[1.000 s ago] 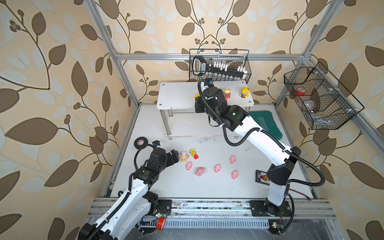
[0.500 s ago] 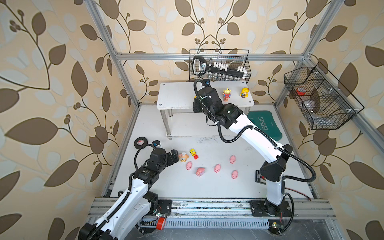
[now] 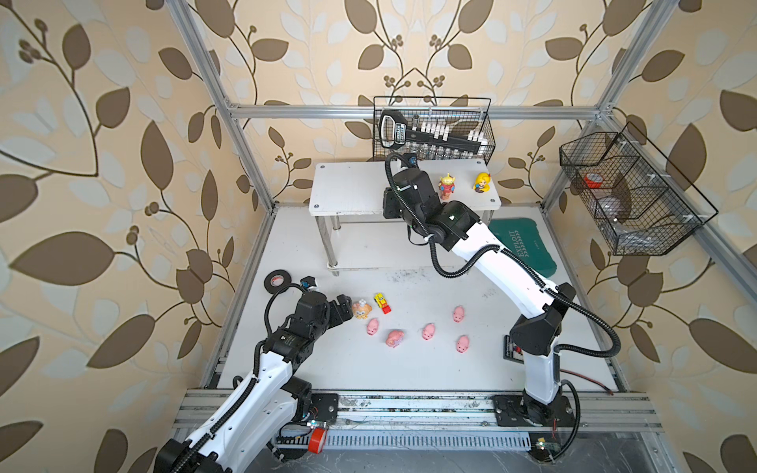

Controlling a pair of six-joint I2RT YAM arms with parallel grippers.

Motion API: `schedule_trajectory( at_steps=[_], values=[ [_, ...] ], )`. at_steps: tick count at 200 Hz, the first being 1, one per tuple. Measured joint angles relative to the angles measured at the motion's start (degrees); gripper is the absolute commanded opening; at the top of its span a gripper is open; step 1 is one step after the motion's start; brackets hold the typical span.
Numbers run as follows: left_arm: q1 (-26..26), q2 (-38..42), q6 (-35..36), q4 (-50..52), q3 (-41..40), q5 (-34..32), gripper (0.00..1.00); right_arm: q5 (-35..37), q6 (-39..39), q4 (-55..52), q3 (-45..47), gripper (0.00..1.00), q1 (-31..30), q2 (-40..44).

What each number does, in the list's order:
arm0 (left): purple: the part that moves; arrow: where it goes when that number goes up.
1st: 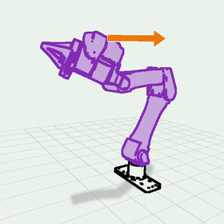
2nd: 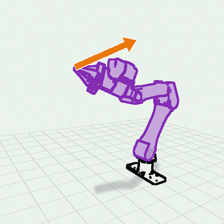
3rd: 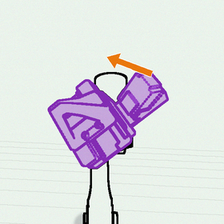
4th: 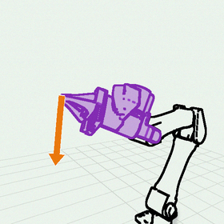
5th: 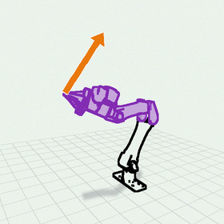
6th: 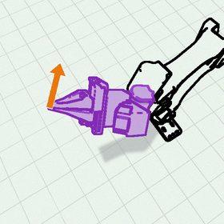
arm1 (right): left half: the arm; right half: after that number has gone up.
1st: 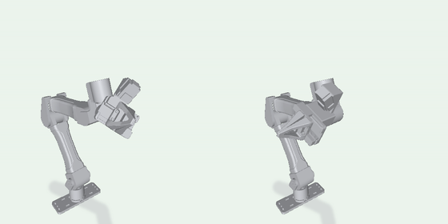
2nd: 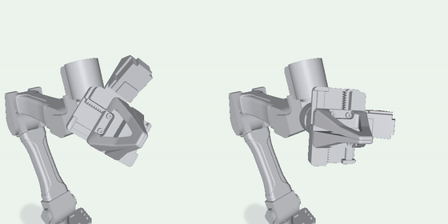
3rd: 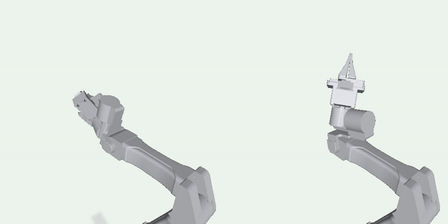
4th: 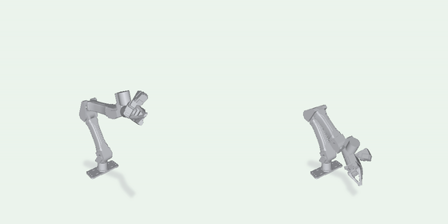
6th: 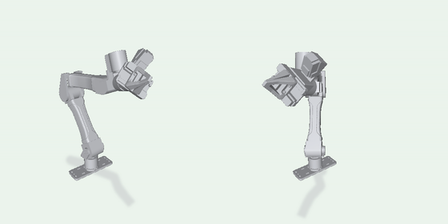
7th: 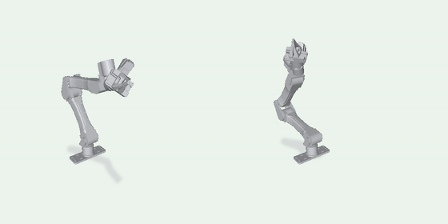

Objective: Organize plastic toys on shelves
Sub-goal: Place the plastic toy on the shelf, then pick up the plastic toy at the center of the board.

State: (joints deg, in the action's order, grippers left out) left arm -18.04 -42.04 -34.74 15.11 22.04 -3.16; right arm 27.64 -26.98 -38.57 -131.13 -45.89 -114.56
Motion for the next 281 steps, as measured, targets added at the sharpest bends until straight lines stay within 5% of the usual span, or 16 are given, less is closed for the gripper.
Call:
schedule_trajectory(
  at_steps=[95,199,249,281],
  values=[
    [0.0,0.0,0.0,0.0,0.0,0.0,0.97,-2.6,1.8,0.3,1.5,0.66,-1.6,2.0],
    [0.0,-0.8,0.0,0.1,0.0,-0.3,0.97,-11.6,9.4,22.0,58.2,0.62,-6.0,44.8],
    [0.0,-2.0,-0.4,1.2,0.0,-3.0,0.97,-13.9,4.0,25.5,83.2,0.6,-6.6,53.0],
    [0.0,-3.7,-1.9,7.9,4.6,-2.1,0.99,-8.5,0.9,27.4,93.1,0.61,-6.8,57.2]
  ],
)
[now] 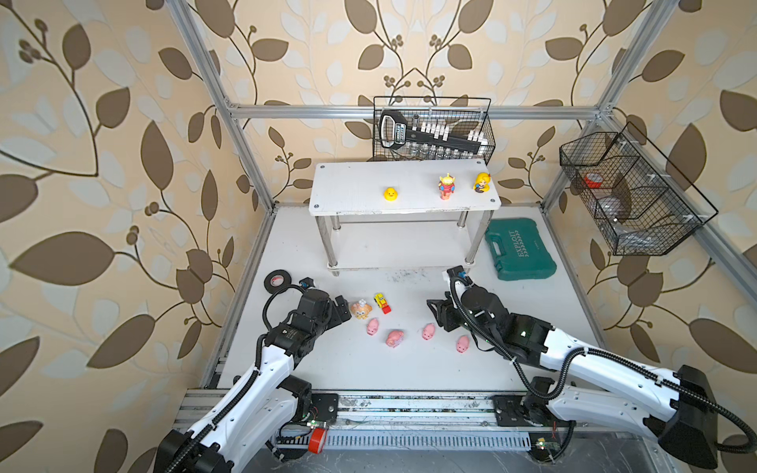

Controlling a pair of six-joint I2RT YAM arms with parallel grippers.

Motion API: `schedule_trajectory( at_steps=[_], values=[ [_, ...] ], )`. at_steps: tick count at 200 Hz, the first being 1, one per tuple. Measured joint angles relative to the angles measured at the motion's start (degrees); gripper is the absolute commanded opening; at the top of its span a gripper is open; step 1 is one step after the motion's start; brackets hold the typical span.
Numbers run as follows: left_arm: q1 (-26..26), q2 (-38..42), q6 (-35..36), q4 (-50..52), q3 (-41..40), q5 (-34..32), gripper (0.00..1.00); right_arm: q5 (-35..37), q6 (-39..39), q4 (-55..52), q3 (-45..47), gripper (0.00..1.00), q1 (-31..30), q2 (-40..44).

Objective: Organize plastic toys on shelves
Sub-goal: Pick up the plastic toy at the center of the board.

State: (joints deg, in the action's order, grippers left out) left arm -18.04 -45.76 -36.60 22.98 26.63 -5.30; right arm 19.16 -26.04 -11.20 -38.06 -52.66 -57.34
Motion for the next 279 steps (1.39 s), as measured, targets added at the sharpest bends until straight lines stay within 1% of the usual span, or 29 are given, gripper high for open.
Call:
schedule_trajectory(
  at_steps=[20,43,63,76,91,110,119,171,229,257,279],
  values=[
    [0.0,-1.0,-1.1,2.0,3.7,2.3,0.99,4.5,-1.7,1.7,5.4,0.62,1.0,2.8],
    [-0.2,-1.6,-1.4,2.4,5.1,5.0,0.99,7.7,-2.6,4.3,11.6,0.63,4.4,5.8],
    [-0.9,-2.1,-1.5,2.4,5.1,7.5,0.94,9.8,-2.7,6.4,15.5,0.63,7.7,7.8],
    [-1.6,-2.8,-1.5,2.1,5.1,9.3,0.91,10.3,-2.9,7.9,17.1,0.65,9.9,8.8],
    [-2.5,-4.2,-1.4,1.6,5.1,10.3,0.9,10.4,-3.2,9.9,18.5,0.69,11.8,9.4],
    [-3.5,-6.5,-1.4,1.1,5.1,11.1,0.89,10.4,-3.6,11.7,19.4,0.74,13.1,9.2],
    [-3.9,-7.5,-1.4,1.0,5.1,11.3,0.89,10.4,-3.7,12.2,19.6,0.75,13.8,9.0],
    [-6.8,-12.0,-1.4,-0.5,5.1,10.7,0.9,9.3,-4.2,14.1,19.8,0.75,16.1,8.6],
    [-7.9,-16.9,-1.3,-2.9,5.3,9.3,0.9,7.2,-4.2,15.3,19.8,0.75,17.3,7.6],
    [-7.9,-20.0,-1.2,-4.1,6.3,9.2,0.87,6.7,-4.2,15.3,19.8,0.75,17.4,7.1],
    [-8.3,-22.4,-1.1,-5.4,7.1,9.0,0.84,6.4,-4.2,15.3,19.8,0.75,17.6,7.0]
  ],
)
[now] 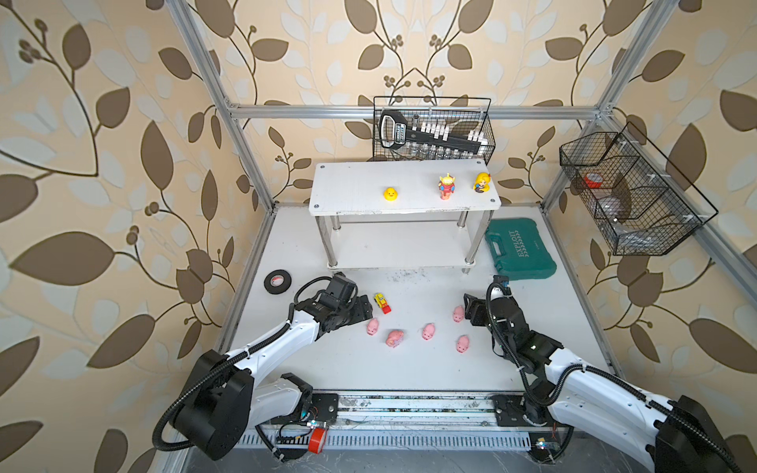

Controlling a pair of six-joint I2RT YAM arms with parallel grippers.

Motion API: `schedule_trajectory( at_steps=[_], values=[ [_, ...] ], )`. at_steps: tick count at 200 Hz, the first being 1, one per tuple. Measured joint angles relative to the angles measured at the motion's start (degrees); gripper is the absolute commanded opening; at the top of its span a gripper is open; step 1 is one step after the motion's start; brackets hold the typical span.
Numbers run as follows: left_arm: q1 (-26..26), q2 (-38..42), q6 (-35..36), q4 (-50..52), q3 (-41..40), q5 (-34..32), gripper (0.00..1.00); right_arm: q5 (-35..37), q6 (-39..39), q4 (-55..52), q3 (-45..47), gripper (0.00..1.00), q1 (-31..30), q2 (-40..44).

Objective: Organize plastic toys on shelves
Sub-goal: Pick up the plastic toy at the center of the board.

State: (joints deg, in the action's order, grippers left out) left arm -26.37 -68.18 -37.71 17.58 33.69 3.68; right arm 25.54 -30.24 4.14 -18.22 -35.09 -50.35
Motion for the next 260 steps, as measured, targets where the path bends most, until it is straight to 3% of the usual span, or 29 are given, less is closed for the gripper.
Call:
schedule_trajectory(
  at_steps=[69,138,196,260],
  values=[
    [-3.1,-6.9,0.2,-2.8,1.5,-2.7,0.71,-0.9,0.0,0.0,0.0,0.75,0.6,0.0],
    [-3.7,-8.9,0.5,-2.9,2.8,-6.6,0.66,-2.1,0.0,0.0,0.0,0.76,1.3,0.0],
    [-3.7,-11.9,1.3,-5.0,4.2,-7.3,0.49,-2.9,0.0,0.1,0.0,0.76,1.7,-0.3],
    [-4.1,-10.1,1.4,-2.6,4.2,-8.5,0.48,-3.1,0.0,0.2,0.0,0.76,1.9,-0.3]
  ],
)
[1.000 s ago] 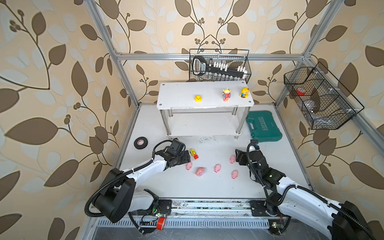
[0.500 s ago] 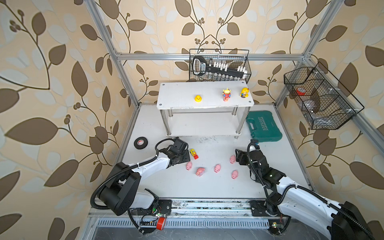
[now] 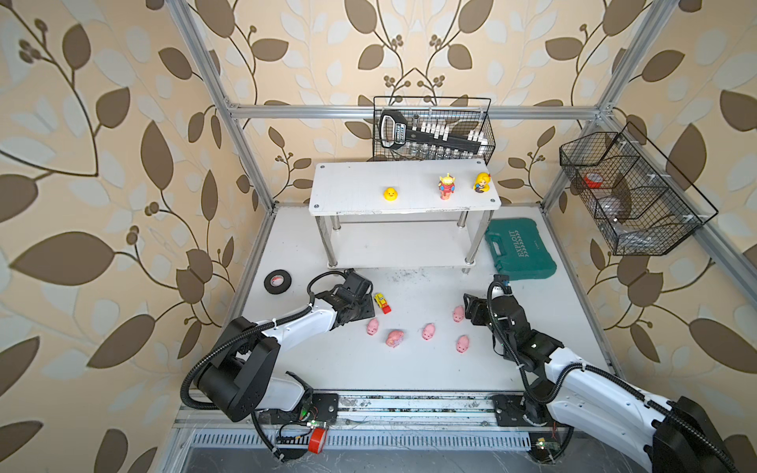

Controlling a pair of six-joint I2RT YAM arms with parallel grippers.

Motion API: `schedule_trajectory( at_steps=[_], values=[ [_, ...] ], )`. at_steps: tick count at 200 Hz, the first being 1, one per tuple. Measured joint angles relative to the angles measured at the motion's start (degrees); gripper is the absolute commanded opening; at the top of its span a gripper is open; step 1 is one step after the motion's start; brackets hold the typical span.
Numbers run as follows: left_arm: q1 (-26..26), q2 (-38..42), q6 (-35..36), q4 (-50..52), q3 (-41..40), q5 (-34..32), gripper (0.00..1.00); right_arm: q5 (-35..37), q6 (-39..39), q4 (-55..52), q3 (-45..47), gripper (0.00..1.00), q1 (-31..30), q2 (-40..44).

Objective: Organize plastic toys on shelves
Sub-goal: Pick up the plastic toy at the center of the board, then place the plastic toy on the shelf.

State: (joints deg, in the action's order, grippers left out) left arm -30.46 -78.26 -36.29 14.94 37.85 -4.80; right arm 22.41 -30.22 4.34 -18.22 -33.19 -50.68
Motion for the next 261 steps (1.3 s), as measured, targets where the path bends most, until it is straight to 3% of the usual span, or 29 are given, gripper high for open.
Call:
schedule_trajectory(
  at_steps=[82,133,191,261],
  values=[
    [0.0,18.6,0.1,13.4,4.4,-0.2,0.47,-0.4,0.0,0.2,0.0,0.75,0.4,0.0],
    [0.0,21.0,0.1,26.0,19.7,0.3,0.41,-0.4,0.0,0.2,0.0,0.75,0.5,0.0],
    [0.0,14.1,1.9,36.9,48.4,-2.0,0.42,-0.4,0.0,0.2,0.0,0.75,0.6,0.0],
    [0.3,-8.7,4.9,45.1,82.5,-8.9,0.45,-0.4,0.0,0.2,0.0,0.76,0.7,0.7]
  ],
)
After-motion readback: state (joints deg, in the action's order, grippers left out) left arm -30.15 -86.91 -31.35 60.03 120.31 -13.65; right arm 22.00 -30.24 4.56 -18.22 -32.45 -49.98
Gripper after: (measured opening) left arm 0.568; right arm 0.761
